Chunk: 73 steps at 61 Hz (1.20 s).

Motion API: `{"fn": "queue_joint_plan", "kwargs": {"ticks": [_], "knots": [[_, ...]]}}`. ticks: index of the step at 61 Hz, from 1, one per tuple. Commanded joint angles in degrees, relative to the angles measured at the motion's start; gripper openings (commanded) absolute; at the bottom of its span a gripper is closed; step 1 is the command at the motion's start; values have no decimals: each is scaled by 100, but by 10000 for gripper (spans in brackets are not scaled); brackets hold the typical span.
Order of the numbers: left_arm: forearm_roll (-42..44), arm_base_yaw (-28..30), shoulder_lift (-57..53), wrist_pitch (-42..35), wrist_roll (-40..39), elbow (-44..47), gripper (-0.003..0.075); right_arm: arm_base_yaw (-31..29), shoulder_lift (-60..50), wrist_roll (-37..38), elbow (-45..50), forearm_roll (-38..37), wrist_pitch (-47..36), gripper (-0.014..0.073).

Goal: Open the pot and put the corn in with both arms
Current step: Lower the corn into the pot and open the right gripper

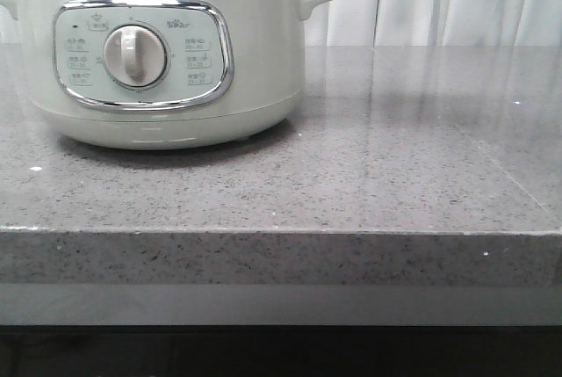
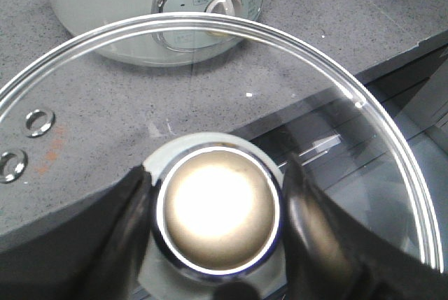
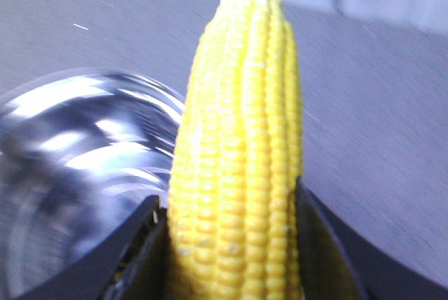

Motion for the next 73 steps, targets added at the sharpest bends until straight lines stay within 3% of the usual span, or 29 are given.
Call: {"fn": "queue_joint_plan", "kwargs": {"ticks": [1,11,24,29,41,54,61,73], "knots": [[-198,-11,40,-721,-34,-183,200,491,198,-103,-661,78,-288,205],[-198,-11,40,-721,-34,-183,200,1103,997,-115,-1239,78,-277,205],[-198,-11,40,-721,-34,-183,200,1274,1494,-115,-1329,71,194,211],[-198,-11,40,-721,-34,-183,200,1274,1504,-115,-1329,27,370,273],[-198,-11,40,-721,-34,-183,200,1274,1504,-115,-1329,-19,449,511],[-198,-11,40,-721,-34,-183,200,1274,1499,-115,-1329,-19,444,541],[-198,-11,40,-721,-34,-183,200,1267,1478,-115,-1355,-19,467,500],[-198,-11,40,-721,-34,-183,200,1139,1412,-115,-1628,-19,737,188]]}}
